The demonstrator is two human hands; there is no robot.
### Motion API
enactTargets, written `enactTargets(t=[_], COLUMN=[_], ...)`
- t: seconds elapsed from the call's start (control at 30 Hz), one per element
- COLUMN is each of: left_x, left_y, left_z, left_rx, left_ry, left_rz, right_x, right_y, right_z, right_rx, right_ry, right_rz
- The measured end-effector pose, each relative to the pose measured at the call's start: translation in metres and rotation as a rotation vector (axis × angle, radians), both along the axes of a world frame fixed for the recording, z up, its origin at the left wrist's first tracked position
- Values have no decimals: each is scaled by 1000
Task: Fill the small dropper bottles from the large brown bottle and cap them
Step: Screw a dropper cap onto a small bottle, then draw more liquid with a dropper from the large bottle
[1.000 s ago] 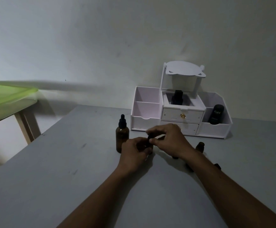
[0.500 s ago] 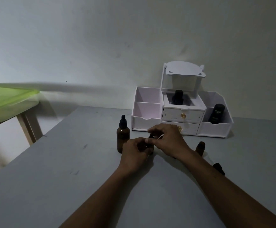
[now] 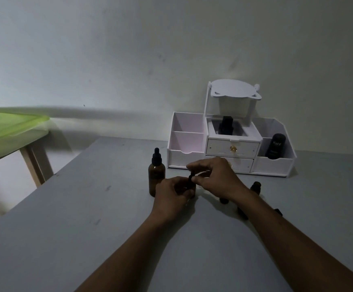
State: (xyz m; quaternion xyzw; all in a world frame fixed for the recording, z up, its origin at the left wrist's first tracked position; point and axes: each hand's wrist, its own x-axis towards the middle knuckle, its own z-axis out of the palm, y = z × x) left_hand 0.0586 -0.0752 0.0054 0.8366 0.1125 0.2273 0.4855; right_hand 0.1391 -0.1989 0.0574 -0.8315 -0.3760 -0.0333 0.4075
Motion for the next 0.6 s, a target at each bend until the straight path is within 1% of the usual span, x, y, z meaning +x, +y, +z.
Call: enactTargets(t=[0.4, 0.5, 0.6], left_x=[0, -2, -8], left_y=[0, -1, 1], left_z=[-2, 0, 3], left_rx=[19, 1, 35], left_ry=[10, 9, 8], left_rz=[25, 13, -13], right_x=[0, 0, -1], right_y=[2, 2, 1], right_z=[-5, -3, -1], right_rx=[-10, -22, -32], right_ry=[-11, -14, -19], right_rz=[-49, -49, -48])
